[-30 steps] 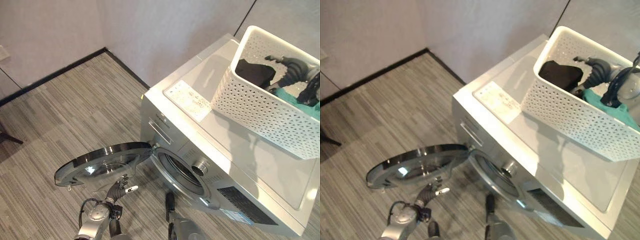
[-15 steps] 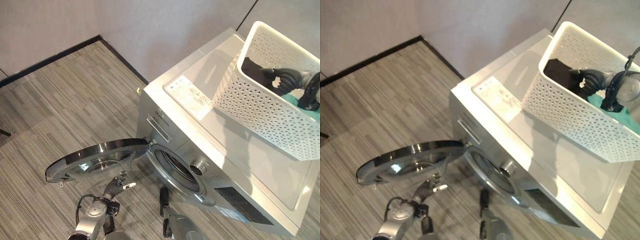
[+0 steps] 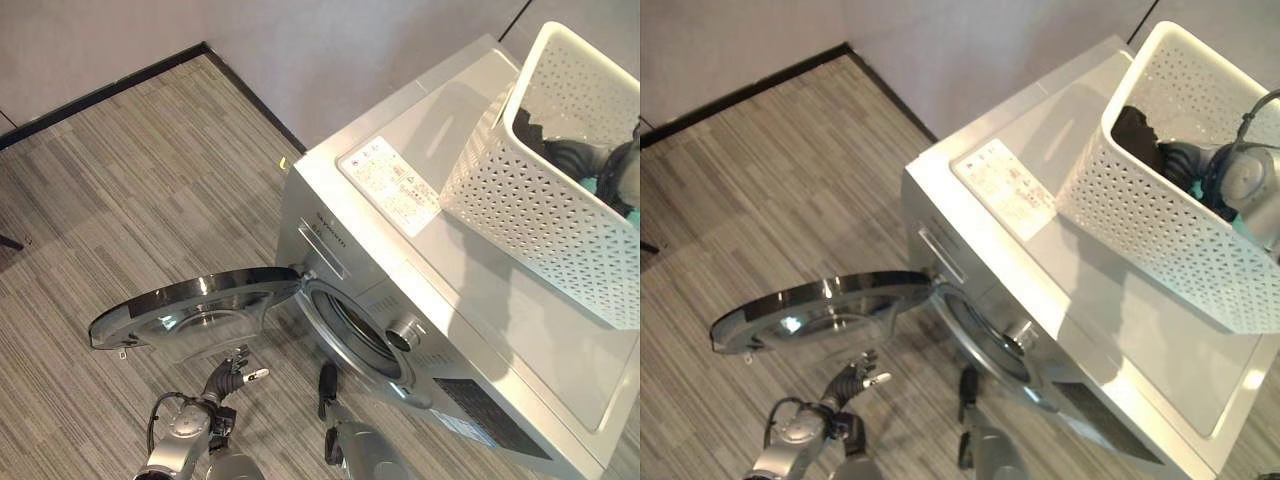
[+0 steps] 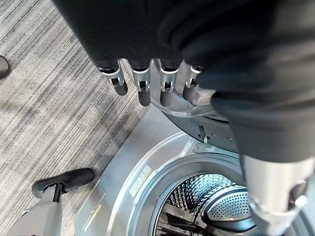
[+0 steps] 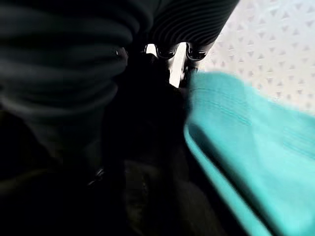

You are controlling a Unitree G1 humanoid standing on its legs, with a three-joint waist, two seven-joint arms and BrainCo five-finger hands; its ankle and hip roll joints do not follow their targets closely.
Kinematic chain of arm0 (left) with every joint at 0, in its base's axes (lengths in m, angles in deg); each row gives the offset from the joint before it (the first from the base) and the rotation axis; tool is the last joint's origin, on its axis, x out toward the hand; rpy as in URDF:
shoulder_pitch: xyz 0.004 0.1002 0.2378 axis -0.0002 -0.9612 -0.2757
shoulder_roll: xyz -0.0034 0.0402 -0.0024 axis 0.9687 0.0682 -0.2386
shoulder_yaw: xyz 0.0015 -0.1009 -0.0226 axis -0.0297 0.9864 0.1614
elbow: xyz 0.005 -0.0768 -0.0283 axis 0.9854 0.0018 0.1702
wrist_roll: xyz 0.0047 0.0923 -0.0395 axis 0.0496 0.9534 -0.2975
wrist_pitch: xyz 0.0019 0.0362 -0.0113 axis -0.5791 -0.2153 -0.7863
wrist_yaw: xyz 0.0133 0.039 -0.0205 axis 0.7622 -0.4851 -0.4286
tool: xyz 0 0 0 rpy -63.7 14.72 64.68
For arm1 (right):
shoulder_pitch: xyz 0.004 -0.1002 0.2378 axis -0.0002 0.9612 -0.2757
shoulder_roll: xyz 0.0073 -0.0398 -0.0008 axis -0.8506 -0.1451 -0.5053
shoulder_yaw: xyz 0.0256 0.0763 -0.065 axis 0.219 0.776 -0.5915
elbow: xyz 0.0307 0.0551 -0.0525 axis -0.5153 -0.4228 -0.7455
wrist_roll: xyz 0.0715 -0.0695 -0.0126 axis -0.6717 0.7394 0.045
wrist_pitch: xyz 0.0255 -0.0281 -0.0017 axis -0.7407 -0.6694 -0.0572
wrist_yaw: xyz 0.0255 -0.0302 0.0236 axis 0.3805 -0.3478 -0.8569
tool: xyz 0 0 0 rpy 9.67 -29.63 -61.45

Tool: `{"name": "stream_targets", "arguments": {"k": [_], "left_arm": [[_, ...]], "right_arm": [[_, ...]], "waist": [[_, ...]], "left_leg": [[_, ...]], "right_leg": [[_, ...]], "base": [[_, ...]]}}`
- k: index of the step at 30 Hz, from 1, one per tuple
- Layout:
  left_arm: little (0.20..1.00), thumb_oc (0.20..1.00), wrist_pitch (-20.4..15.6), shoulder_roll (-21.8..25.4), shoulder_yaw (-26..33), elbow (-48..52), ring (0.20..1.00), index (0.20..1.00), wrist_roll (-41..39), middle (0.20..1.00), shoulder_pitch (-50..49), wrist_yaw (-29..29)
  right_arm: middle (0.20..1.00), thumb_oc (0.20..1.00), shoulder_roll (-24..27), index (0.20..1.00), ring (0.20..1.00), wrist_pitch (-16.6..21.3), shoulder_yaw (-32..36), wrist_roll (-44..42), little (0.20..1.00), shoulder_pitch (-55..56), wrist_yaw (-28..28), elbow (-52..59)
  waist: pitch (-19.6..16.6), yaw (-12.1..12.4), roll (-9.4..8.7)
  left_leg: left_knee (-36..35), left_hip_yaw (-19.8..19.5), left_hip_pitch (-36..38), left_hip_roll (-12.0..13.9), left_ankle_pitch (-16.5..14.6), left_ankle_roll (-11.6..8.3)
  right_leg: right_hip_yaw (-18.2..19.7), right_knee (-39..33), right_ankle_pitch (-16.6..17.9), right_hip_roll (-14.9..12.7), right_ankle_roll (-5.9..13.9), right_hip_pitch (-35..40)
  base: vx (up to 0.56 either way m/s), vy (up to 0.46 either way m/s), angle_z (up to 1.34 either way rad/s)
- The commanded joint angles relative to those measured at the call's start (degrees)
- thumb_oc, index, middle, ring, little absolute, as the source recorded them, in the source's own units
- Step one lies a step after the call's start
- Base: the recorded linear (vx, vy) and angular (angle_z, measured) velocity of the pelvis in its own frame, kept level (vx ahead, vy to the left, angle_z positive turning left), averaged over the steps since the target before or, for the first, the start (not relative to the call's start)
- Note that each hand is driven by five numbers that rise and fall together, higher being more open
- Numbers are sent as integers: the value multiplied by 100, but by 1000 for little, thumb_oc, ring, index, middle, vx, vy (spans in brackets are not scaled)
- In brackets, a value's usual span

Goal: Grab the laundry basket,head to the washer,open it,put in the laundry and shut it.

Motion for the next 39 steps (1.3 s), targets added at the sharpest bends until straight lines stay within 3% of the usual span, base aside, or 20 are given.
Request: {"name": "stream_targets", "arguments": {"k": [1, 13, 19, 21, 27, 39], "left_arm": [[1000, 1000, -172, 143, -261, 186, 1000, 1000, 16, 1000, 285, 70], [1000, 1000, -169, 107, -173, -3, 1000, 1000, 149, 1000, 296, 52], [1000, 1000, -223, 11, -67, -267, 1000, 1000, 179, 1000, 304, 15], [1000, 1000, -238, -50, -103, -443, 1000, 1000, 201, 1000, 355, -54], [1000, 1000, -201, -174, -172, -673, 1000, 1000, 242, 1000, 426, -258], [1000, 1000, -190, -266, -249, -674, 1000, 1000, 251, 1000, 401, -419]], "right_arm": [[200, 200, -23, 200, 200, 44, -133, -29, 200, -84, 96, -110], [200, 200, 430, 200, 200, 220, 624, -571, 200, 124, 525, 307], [200, 200, 888, 200, 200, 491, 1827, -1480, 200, 291, 1159, 157], [200, 200, 778, 200, 200, 588, 2684, -1985, 200, 290, 1750, -167], [200, 200, 257, 200, 200, 663, 3556, -2095, 200, 12, 2708, 40], [200, 200, -173, 200, 200, 623, 3907, -1775, 200, 229, 3094, 108]], "waist": [[220, 156, 14], [-26, 10, 0], [-302, -147, 10], [-416, -203, 42], [-579, -264, 166], [-609, -260, 233]], "left_leg": [[76, -227, 247, 423, 531, -15], [71, -100, 675, 340, 260, 29], [25, 15, 998, 273, 79, 59], [28, 42, 1100, 247, 0, 89], [38, 62, 1231, 193, -131, 159], [132, 53, 1295, 164, -240, 191]], "right_leg": [[-93, 393, -611, -383, 344, 56], [-11, 502, -727, -451, 389, 337], [37, 560, -763, -500, 436, 523], [48, 599, -770, -535, 453, 587], [89, 592, -761, -577, 452, 703], [109, 576, -786, -601, 437, 804]], "base": [[0, 0, 0], [6, 19, -1], [22, 26, -8], [26, 29, -9], [10, 8, 0], [0, 0, -1]]}}
